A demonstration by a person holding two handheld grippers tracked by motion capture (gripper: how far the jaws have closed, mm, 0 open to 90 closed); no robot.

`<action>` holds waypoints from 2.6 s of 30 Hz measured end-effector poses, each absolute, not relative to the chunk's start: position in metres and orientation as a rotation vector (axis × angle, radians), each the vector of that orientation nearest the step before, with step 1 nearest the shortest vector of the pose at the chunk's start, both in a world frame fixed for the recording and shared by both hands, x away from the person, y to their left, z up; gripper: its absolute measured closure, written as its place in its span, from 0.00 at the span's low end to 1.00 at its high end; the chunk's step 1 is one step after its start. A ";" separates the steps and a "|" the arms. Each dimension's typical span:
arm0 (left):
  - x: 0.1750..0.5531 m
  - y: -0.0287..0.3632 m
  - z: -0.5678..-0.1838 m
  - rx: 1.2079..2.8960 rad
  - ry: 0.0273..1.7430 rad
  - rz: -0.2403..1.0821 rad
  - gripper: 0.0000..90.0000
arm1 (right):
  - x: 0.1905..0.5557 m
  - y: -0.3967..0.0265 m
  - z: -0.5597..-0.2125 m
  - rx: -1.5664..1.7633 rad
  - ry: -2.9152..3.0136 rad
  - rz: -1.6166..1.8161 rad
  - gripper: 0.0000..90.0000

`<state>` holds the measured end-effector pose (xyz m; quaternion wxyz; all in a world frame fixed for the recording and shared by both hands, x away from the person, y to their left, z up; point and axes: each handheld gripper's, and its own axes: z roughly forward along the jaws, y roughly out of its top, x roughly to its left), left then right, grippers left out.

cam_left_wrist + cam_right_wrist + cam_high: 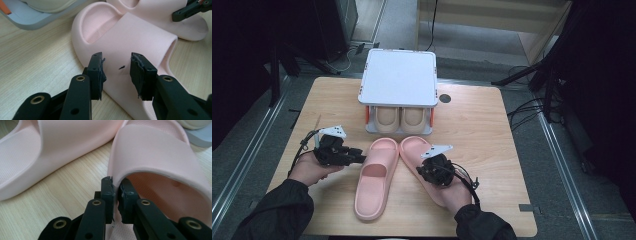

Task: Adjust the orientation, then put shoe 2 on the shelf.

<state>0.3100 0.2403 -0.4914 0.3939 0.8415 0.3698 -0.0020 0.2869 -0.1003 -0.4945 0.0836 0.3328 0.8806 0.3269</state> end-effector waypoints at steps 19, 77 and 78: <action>0.308 0.243 -0.493 2.139 0.952 0.004 0.69 | 0.288 -0.107 -0.487 1.023 2.624 1.125 0.84; 0.302 0.244 -0.506 2.192 0.973 -0.037 0.70 | 0.309 -0.154 -0.507 1.239 2.565 0.984 0.91; 0.302 0.243 -0.506 2.190 0.975 -0.034 0.70 | 0.309 -0.153 -0.507 1.239 2.564 0.986 0.91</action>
